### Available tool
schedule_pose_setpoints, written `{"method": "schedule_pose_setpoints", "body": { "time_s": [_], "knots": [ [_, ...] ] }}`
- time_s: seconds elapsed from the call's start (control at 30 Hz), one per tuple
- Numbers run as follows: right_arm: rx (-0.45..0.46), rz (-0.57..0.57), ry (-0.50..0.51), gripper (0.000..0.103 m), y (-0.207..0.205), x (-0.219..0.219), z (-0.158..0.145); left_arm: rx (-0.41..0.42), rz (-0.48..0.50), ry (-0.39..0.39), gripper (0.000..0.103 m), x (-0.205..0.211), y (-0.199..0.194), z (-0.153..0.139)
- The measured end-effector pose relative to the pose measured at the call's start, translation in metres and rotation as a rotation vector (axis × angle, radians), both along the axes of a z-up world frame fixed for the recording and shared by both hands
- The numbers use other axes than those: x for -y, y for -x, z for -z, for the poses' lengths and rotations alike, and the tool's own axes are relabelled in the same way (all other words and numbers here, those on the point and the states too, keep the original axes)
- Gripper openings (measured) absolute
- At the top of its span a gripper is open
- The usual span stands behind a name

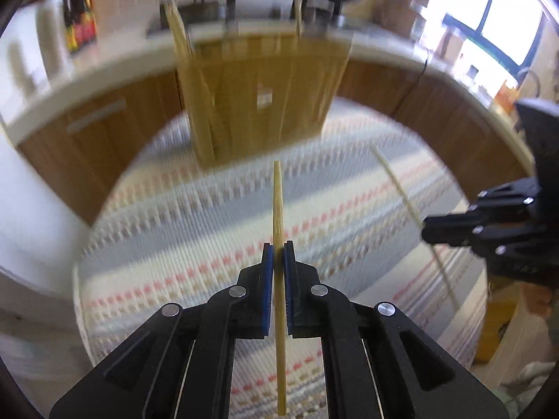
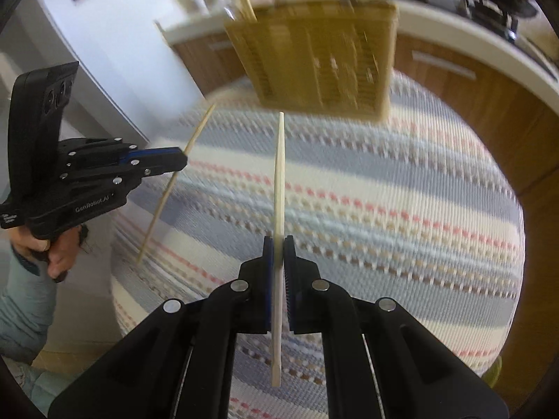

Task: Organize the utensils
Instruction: 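Lift both chopsticks into the yellow caddy and open both tools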

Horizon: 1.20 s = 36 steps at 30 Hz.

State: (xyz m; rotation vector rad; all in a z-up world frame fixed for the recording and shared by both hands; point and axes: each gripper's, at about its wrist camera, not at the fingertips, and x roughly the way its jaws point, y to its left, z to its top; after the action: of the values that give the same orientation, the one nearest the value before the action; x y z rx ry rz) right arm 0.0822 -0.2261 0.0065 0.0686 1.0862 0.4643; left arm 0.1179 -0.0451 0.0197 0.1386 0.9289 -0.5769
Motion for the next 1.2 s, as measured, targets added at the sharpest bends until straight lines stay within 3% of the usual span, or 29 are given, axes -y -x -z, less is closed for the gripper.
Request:
{"method": "schedule_pose_setpoints", "body": {
  "time_s": [0.17,0.4,0.53,0.67,0.87,0.97,1.2],
  "knots": [
    [0.147,0.005,-0.072,0.005,-0.003,0.004,-0.044,0.151,-0.026,0.124,0.004,-0.013,0.003,-0.056],
    [0.272,0.061,-0.162,0.005,-0.033,0.011,-0.092,0.362,-0.080,0.283,0.004,-0.021,-0.002,-0.131],
    [0.358,0.104,-0.176,0.005,-0.054,0.019,-0.114,0.443,-0.105,0.355,0.004,-0.018,-0.009,-0.156],
    [0.447,0.167,-0.156,0.005,-0.077,0.027,-0.138,0.524,-0.137,0.386,0.004,-0.011,-0.022,-0.167],
    [0.587,0.248,-0.090,0.005,-0.109,0.030,-0.159,0.569,-0.158,0.415,0.004,-0.001,-0.052,-0.160],
    [0.677,0.278,-0.050,0.005,-0.120,0.028,-0.159,0.597,-0.162,0.430,0.004,0.002,-0.064,-0.153],
    [0.849,0.329,-0.077,0.005,-0.125,0.033,-0.142,0.682,-0.194,0.435,0.004,0.008,-0.081,-0.134]
  ]
}}
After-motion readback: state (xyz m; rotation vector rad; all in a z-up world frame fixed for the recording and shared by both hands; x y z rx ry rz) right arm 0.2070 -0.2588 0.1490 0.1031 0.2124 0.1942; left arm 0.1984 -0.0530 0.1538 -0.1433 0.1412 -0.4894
